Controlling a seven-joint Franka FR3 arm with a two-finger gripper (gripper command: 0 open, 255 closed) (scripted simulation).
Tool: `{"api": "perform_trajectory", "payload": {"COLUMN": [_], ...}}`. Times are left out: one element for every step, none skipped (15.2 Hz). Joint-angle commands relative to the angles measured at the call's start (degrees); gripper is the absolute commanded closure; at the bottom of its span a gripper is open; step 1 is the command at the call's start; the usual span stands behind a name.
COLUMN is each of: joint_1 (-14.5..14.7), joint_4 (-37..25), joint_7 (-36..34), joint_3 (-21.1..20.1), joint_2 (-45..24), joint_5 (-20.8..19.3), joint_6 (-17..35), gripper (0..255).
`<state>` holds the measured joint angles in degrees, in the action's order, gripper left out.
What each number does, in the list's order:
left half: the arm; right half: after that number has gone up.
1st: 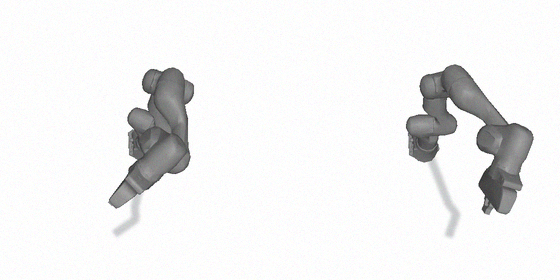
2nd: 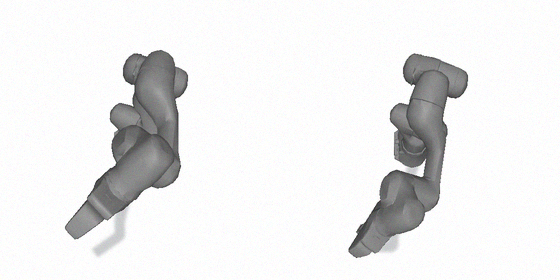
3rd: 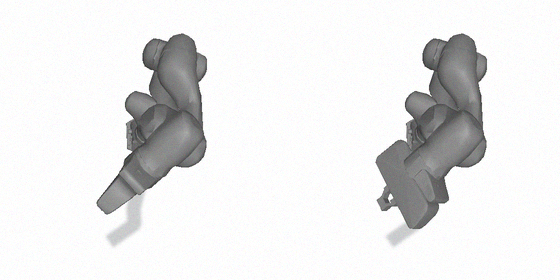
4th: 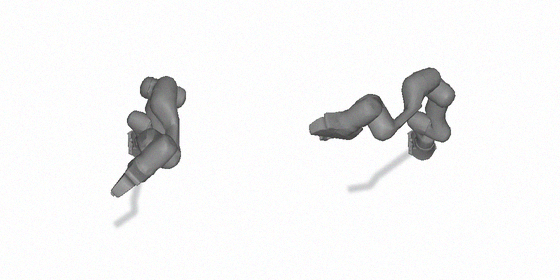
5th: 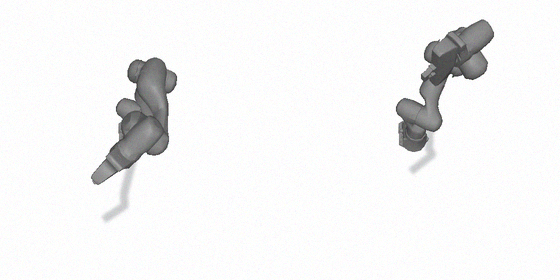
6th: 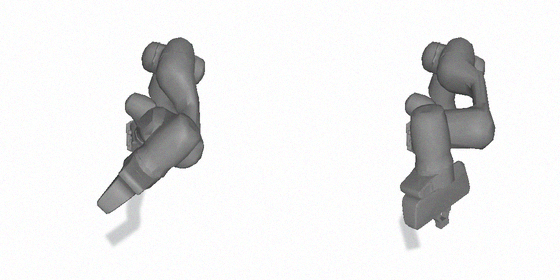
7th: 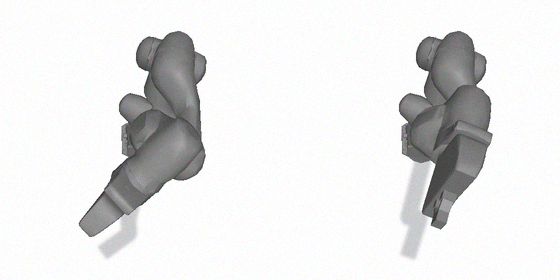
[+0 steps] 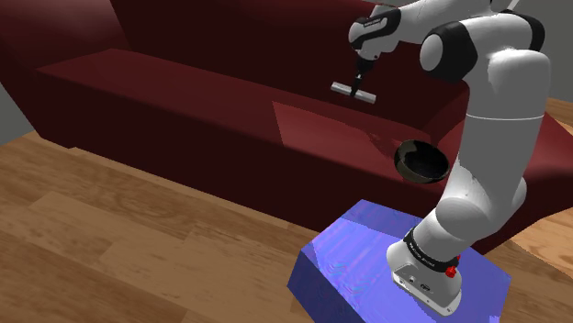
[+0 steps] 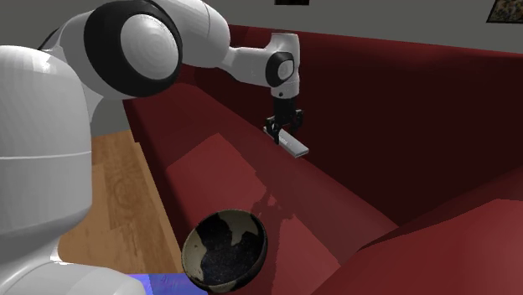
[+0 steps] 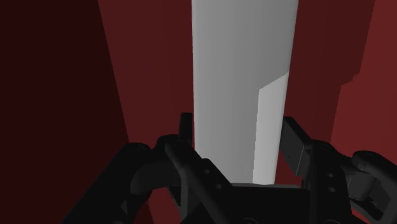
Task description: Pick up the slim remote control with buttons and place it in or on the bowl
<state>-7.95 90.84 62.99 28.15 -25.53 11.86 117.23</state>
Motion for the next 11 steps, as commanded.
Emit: {"api": "perform_trajectory", "payload": {"joint_1": [-0.08, -0.07, -0.08, -0.09, -0.1, -0.12, -0.14, -0.17, -0.21, -0.25, -0.3], "joint_4": [-1.23, -1.73, -2.24, -2.78, -3.33, -3.89, -4.48, -5.08, -5.71, -6.35, -7.01], "joint_7": [-0.12, -0.2, -0.27, -0.35, -0.41, -0.48, -0.54, -0.6, -0.66, -0.71, -0.76], "joint_3": [0.12, 0.19, 0.25, 0.31, 0.37, 0.42, 0.47, 0.52, 0.57, 0.61, 0.65], "joint_2": [0.23, 0.43, 0.61, 0.79, 0.95, 1.1, 1.23, 1.36, 1.47, 1.56, 1.64], "joint_5": [-0.2, -0.32, -0.44, -0.56, -0.66, -0.76, -0.85, -0.94, -1.02, -1.09, -1.15], "joint_6": [-1.43, -2.1, -2.78, -3.47, -4.16, -4.85, -5.56, -6.26, -6.98, -7.7, -8.43], "gripper": [255, 255, 255, 255, 255, 255, 255, 255, 255, 255, 255]}}
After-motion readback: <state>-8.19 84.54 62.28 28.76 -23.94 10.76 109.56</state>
